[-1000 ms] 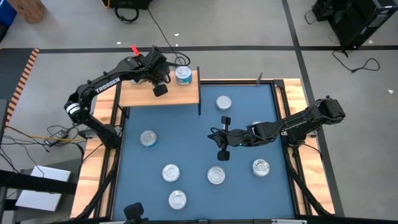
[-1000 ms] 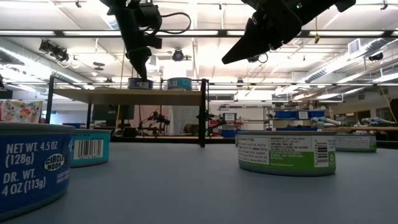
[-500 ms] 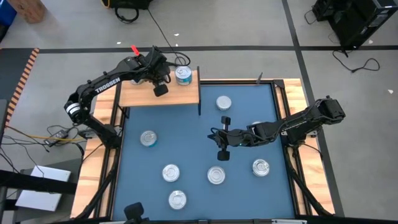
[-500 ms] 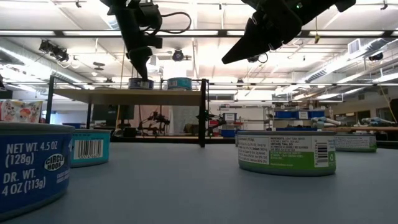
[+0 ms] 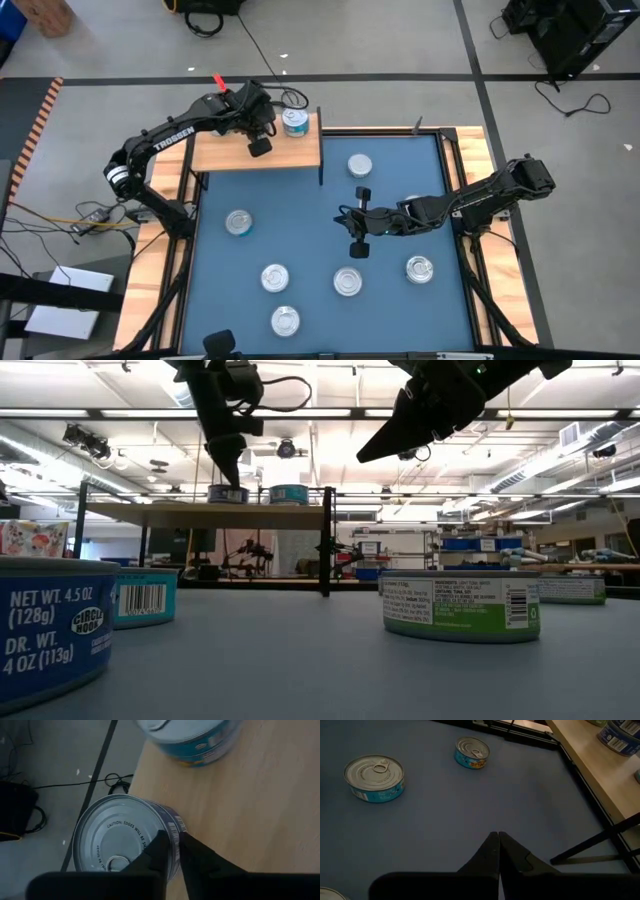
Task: Stack canned seafood by type on shelf
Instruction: Stack the blue tuna can on top of blue tuna can on the shelf, then stack the green white tuna can on top of the green white tuna can on the shelf
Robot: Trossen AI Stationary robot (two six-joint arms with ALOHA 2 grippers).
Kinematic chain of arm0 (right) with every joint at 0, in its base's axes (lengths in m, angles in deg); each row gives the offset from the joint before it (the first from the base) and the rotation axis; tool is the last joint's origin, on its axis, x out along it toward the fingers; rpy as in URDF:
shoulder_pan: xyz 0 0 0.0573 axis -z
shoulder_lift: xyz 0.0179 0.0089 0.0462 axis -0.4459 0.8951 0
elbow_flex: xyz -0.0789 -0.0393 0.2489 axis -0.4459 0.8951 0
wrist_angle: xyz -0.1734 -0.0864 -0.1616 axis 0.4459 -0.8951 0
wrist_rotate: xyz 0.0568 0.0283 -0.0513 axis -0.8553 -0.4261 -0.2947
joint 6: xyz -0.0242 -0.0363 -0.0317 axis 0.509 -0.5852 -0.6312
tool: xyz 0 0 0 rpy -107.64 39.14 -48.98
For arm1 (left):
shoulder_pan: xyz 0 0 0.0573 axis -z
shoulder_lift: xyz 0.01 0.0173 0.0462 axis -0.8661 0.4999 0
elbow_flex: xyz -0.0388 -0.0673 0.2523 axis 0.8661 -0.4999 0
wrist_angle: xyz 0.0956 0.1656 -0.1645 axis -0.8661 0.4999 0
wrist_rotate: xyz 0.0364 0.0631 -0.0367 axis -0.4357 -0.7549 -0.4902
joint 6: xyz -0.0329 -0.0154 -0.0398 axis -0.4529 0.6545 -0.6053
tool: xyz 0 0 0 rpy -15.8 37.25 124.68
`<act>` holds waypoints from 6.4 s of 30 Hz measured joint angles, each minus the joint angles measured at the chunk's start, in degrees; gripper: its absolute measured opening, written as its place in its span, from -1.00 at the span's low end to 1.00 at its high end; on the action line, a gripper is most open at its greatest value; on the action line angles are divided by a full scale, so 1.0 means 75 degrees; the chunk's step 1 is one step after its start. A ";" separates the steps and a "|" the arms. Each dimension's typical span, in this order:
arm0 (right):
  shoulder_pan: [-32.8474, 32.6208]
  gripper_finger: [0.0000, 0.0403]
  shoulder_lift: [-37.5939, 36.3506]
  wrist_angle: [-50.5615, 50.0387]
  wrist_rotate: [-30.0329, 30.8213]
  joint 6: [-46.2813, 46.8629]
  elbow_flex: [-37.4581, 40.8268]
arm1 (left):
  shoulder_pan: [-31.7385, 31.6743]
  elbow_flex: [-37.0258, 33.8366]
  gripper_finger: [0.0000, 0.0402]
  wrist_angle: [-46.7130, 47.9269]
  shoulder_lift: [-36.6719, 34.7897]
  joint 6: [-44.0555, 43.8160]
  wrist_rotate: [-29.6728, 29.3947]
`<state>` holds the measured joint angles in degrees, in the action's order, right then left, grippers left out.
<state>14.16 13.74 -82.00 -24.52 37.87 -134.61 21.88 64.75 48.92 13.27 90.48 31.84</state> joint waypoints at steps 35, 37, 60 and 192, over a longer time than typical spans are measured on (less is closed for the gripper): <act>0.0297 -0.96 -0.0006 0.0498 -0.0781 -0.0052 -0.0035 | 0.3410 -0.4015 -0.90 -0.6071 -0.3438 -0.0696 -0.0033; 0.0245 -0.97 -0.0015 0.0364 -0.0781 0.0024 -0.0035 | 0.3694 -0.4312 -0.95 -0.6357 -0.3459 -0.0912 0.0164; -0.0313 -0.97 -0.0393 -0.2476 -0.0220 0.1327 -0.0038 | 0.5393 -0.7414 -0.98 -1.0073 -0.3436 -0.1951 0.0445; 0.3883 -0.99 0.2396 -0.4555 -0.1325 0.1711 -0.1492 | 0.5397 -0.8617 -0.98 -1.4343 -0.1064 -0.1063 0.0474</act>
<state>43.28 31.71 -116.17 -34.46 50.70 -145.80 62.36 0.12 -58.66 5.29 82.50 35.40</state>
